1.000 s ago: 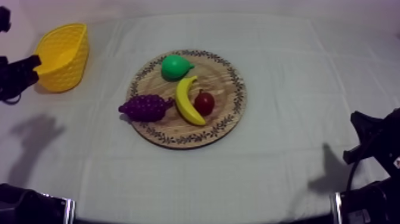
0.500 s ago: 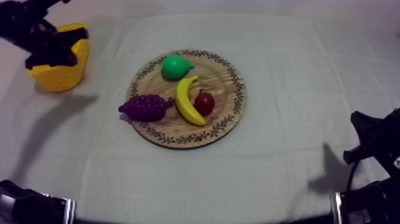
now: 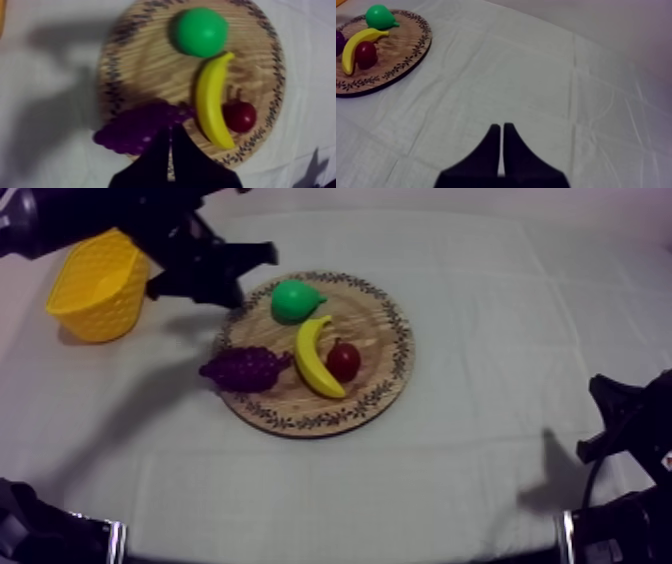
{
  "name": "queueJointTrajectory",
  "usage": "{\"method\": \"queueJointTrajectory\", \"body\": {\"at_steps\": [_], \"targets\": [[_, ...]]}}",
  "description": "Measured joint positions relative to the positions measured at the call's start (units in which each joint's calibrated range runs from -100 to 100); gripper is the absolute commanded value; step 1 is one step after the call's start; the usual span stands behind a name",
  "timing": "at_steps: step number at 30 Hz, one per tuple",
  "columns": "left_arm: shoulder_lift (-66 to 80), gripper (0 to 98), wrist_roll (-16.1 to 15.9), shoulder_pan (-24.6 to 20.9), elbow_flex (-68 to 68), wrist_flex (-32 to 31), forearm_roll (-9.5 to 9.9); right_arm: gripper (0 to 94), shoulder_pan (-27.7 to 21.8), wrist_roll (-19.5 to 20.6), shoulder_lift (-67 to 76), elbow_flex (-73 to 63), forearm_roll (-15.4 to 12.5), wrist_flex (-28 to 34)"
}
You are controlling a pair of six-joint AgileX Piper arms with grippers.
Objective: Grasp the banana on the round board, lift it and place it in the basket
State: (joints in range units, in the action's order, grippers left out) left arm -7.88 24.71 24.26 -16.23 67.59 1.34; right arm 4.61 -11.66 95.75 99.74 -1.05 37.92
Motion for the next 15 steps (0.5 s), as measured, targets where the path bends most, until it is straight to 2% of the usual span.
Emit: {"method": "queueJointTrajectory", "body": {"at_steps": [4, 9, 11, 15], "targets": [[-1.5, 0.0, 0.6, 3.5, 2.9, 0.2, -0.77, 0.4, 0.0, 0.0, 0.0, 0.0, 0.0, 0.0], [-2.9, 1.5, 2.9, 6.8, 6.0, 1.8, -1.34, 0.4, 0.0, 0.0, 0.0, 0.0, 0.0, 0.0], [-3.3, 5.9, 3.6, 7.6, 7.7, 3.1, -1.70, 0.4, 0.0, 0.0, 0.0, 0.0, 0.0, 0.0], [-3.2, 21.1, 4.3, 8.2, 9.5, 4.7, -2.26, 0.4, 0.0, 0.0, 0.0, 0.0, 0.0, -0.1]]}}
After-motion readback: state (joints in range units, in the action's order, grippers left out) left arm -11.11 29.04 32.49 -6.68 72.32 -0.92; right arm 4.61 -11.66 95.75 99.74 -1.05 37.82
